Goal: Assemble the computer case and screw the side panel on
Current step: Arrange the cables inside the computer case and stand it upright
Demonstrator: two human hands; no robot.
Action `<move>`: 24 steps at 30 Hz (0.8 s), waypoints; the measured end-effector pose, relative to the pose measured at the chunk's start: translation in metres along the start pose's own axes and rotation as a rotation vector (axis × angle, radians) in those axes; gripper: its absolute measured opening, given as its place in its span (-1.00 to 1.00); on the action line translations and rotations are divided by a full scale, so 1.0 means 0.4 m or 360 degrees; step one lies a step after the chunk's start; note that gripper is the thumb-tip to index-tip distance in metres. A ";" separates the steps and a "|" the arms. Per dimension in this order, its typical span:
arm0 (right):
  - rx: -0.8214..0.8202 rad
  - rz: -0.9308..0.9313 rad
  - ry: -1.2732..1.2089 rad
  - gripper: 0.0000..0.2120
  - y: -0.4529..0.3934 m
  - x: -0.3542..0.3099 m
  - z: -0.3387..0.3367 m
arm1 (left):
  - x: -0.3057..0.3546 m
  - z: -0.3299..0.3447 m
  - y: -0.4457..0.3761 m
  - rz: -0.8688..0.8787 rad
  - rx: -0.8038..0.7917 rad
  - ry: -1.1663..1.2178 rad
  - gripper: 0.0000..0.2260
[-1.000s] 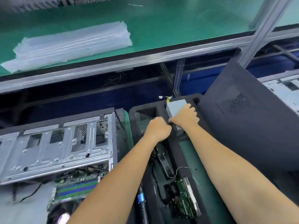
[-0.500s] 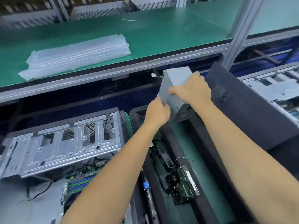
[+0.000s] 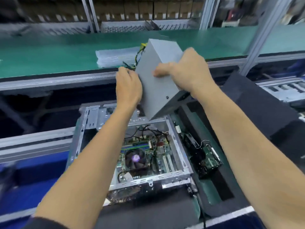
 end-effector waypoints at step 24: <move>-0.0685 0.0649 -0.0601 -0.35 0.232 0.130 0.343 | -0.378 -0.224 0.204 -0.0251 -0.0116 -0.0237 -0.82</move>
Point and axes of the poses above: each hand's wrist, its own y-axis away from the middle knuckle, its own z-axis out of the palm, x = y × z, the point moved 1 cm from there along -y, towards the middle knuckle, and after that the axes turned 14 degrees about -y, right-handed, at the moved point
